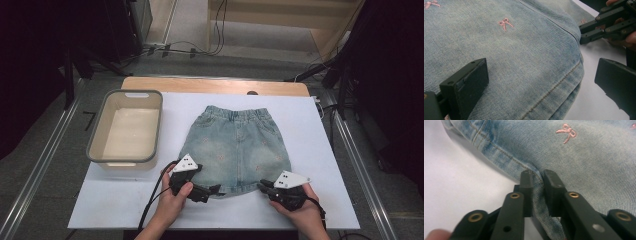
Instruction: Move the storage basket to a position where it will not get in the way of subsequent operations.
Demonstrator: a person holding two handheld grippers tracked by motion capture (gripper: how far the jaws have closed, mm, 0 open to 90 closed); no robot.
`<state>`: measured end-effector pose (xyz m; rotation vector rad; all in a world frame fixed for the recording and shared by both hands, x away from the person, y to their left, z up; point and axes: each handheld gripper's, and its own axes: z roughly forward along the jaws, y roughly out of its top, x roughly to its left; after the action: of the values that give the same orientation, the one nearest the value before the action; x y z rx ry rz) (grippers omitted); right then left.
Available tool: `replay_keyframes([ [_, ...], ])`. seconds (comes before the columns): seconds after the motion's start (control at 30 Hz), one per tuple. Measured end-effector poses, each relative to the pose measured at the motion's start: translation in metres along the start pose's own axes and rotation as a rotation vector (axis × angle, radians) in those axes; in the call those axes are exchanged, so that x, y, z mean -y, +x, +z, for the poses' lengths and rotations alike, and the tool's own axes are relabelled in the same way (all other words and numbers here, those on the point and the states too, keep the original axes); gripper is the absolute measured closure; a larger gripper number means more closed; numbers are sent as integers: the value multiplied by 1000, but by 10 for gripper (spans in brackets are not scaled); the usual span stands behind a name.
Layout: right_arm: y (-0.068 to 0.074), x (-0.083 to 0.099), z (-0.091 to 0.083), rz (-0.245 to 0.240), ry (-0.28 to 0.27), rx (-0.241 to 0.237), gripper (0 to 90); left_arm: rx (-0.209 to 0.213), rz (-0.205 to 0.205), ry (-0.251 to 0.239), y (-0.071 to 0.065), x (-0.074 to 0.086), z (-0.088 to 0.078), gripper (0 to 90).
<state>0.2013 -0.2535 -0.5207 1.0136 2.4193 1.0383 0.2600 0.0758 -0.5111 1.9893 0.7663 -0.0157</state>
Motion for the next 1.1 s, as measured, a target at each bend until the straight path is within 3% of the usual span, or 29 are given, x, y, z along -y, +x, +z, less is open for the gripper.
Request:
replay_keyframes([
  [0.17,-5,-2,-7,37,-29,-51,827,-1,5,-1,-1,0,0,0],
  [0.33,-9,-6,-20,52,-86,-80,831,-37,70,25,-9,-1,3,0],
  [0.47,-11,-11,-26,62,-118,-98,830,-24,77,28,-11,-4,5,0],
  [0.87,-17,-38,-34,63,-206,-80,833,43,124,27,-26,-16,20,0],
  [1.0,-20,-46,-33,67,-215,-77,833,34,155,29,-31,-26,26,0],
  [1.1,-22,-53,-30,64,-221,-75,833,43,154,16,-32,-36,28,30],
])
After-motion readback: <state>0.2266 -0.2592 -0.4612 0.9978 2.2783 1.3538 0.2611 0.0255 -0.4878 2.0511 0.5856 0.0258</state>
